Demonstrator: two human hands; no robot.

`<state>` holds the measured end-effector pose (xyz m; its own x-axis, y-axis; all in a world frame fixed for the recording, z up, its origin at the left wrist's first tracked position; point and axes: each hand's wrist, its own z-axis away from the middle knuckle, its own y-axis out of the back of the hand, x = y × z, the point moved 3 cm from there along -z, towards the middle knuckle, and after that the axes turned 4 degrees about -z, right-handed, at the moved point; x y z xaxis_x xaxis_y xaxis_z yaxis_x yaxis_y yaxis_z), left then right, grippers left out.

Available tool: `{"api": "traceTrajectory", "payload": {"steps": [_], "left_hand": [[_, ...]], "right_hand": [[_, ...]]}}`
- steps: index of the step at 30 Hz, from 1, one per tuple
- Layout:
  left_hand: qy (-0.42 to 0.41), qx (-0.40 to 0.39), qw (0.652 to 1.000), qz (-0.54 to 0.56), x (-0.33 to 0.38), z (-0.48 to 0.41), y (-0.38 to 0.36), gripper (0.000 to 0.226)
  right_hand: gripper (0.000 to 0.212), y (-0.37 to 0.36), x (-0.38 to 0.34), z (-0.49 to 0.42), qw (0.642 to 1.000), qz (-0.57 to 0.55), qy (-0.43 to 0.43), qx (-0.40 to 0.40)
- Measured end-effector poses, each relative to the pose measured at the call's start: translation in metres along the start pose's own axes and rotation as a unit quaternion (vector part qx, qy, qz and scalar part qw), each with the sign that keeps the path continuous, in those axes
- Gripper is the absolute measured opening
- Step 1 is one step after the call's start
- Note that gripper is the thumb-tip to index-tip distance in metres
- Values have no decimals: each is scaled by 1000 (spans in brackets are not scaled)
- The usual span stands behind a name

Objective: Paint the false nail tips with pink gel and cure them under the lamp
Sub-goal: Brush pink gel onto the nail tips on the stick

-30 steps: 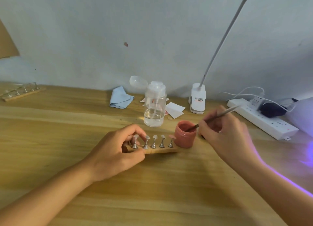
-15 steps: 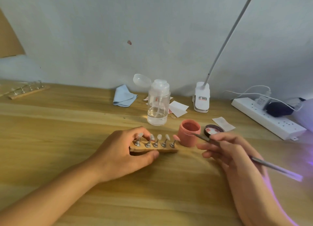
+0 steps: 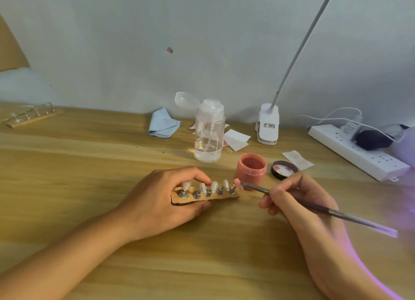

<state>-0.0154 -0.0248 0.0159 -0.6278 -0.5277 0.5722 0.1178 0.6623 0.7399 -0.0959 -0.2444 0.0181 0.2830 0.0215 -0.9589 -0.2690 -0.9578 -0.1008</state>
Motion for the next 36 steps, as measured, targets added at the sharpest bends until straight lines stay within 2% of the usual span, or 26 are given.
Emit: {"api": "traceTrajectory", "payload": {"steps": [12,14,23,33,36], "left_hand": [[14,-6,1000,22,0,-1,1,24],[17,-8,999,27,0,-1,1,24],[26,-15,999,33,1,-1,1,24],[28,-15,999,26,0,-1,1,24],[31,-15,999,23,1,-1,1,25]], "right_hand": [[19,-3,-2,1,1000,10,-1,-21],[13,-6,-3,1,999,21,-4,-32],[21,-1,0,0,999,40,-4,-8],[9,0,-2,0,1000,27,-5,9],[18,0,-2,-1,1000,28,-2,4]]}}
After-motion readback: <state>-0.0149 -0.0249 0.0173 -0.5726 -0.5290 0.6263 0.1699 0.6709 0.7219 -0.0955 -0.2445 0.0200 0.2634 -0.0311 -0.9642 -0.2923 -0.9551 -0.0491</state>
